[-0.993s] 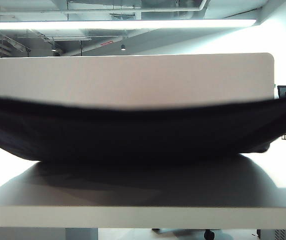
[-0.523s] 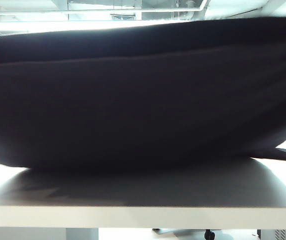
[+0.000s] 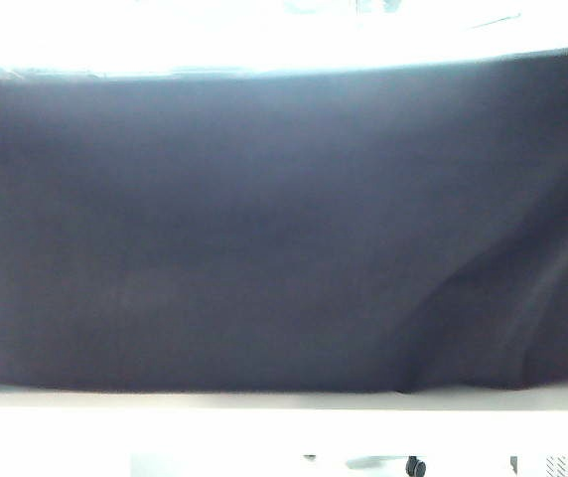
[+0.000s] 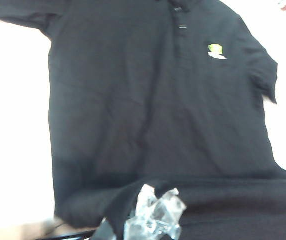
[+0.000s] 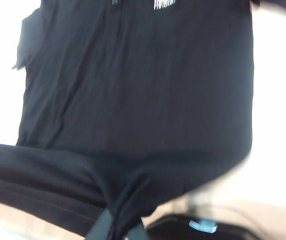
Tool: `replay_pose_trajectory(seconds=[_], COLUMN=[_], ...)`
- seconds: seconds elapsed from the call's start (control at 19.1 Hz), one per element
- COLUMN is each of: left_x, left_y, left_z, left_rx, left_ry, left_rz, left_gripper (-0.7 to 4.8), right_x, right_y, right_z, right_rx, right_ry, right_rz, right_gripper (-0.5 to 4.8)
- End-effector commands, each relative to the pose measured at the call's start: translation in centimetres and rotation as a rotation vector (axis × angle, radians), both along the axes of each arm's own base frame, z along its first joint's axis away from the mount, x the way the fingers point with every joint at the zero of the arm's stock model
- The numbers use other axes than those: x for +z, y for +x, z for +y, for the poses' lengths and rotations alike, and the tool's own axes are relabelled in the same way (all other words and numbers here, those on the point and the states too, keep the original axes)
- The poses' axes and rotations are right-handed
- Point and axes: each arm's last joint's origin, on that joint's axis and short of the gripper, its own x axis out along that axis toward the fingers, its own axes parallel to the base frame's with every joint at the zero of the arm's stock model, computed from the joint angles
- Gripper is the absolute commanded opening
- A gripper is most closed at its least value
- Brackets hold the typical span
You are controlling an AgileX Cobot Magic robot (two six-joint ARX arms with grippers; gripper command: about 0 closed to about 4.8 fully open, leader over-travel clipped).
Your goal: Fold the bottom side of the T-shirt horizontally towards the center, about one-third of the way, then fold the sleeve back towards the center, creating a straight line along the edge of the T-shirt, and finally fold the bottom of the T-shirt up towards the top, creating a neat rectangle.
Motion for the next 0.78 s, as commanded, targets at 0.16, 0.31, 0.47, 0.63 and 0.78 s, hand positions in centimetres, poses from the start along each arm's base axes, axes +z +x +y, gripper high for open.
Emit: replay_pose_trajectory(seconds=[0.16, 0.31, 0.47, 0.63, 0.78], left_x=[-3.2, -6.2, -7.7, -7.4, -7.1], left_y=[11.6, 18.0, 19.8, 20.4, 20.6], left_z=[0.3, 0.1, 0.2, 0.3, 0.4], left_rx=[0.029, -0.012, 0.018, 0.03, 0.031], left_ry=[-0.049, -0.027, 0.0, 0.054, 0.058], left_rz=[-0.029, 0.075, 0.067, -0.019, -0.054], left_gripper=[-0.05, -0.05, -0.05, 1.1, 1.54], right_x=[-3.5, -8.5, -9.5, -8.7, -7.6], right_y=[13.0, 19.2, 21.6, 22.4, 22.9], right_z=[-1.0, -1.3, -1.4, -1.5, -1.7], right_rx=[-0.003, 0.016, 0.022, 0.017, -0.009], right_ry=[0.007, 0.033, 0.034, 0.023, 0.001], right_rz=[-0.016, 0.111, 0.081, -0.014, -0.042], right_gripper=[-0.09, -0.09, -0.09, 2.71, 3.28])
